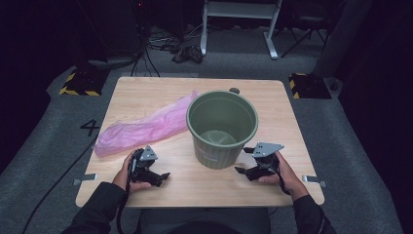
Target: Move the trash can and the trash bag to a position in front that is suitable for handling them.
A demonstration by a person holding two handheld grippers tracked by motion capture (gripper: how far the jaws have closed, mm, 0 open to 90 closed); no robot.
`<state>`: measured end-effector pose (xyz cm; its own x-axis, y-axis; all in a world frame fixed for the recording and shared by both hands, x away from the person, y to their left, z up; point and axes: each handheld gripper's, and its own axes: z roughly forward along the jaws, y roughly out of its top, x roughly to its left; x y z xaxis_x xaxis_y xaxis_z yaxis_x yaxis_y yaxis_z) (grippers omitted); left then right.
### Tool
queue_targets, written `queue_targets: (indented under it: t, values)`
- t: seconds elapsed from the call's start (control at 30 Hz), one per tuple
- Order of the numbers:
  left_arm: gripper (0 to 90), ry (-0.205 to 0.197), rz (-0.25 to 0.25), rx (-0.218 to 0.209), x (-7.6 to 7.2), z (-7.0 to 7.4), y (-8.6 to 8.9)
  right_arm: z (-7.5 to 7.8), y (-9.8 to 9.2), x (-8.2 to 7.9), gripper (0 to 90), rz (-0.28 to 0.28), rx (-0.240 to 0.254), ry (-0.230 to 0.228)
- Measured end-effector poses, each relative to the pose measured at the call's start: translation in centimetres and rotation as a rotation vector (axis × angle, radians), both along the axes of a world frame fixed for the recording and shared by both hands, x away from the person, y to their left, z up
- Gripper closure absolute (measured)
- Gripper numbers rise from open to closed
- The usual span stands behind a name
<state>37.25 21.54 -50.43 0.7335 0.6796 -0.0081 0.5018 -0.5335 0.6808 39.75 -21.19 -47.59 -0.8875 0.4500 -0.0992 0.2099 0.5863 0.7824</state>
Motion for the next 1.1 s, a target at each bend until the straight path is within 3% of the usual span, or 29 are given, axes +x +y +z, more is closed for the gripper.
queue_targets:
  t: [0.17,0.3,0.37,0.5,0.67,1.03,1.1]
  values:
    - [1.9,0.005,-0.002,0.015,0.0,0.2,0.0,-0.4,-1.0,0.1,18.3,-0.032,-0.018,0.011]
    - [17.7,-0.012,0.010,0.015,-0.1,0.7,0.3,-0.6,-1.7,0.1,18.6,-0.064,0.003,0.023]
    - [14.8,-0.028,0.030,0.043,-0.1,0.8,0.5,-0.8,-1.7,0.0,18.6,-0.063,-0.004,0.026]
    - [15.6,-0.054,0.064,0.032,-0.1,1.3,1.3,-1.1,-1.6,-0.2,18.6,-0.061,-0.016,0.033]
    - [17.0,-0.075,0.108,0.060,0.1,1.7,2.4,-1.2,-1.4,-0.2,18.6,-0.060,-0.015,0.037]
    - [15.9,-0.103,0.187,0.027,0.5,2.0,5.3,-1.2,-1.4,-0.2,18.7,-0.059,0.000,0.036]
    - [16.1,-0.105,0.192,0.042,0.7,2.0,5.5,-1.3,-1.4,-0.2,18.7,-0.060,-0.002,0.036]
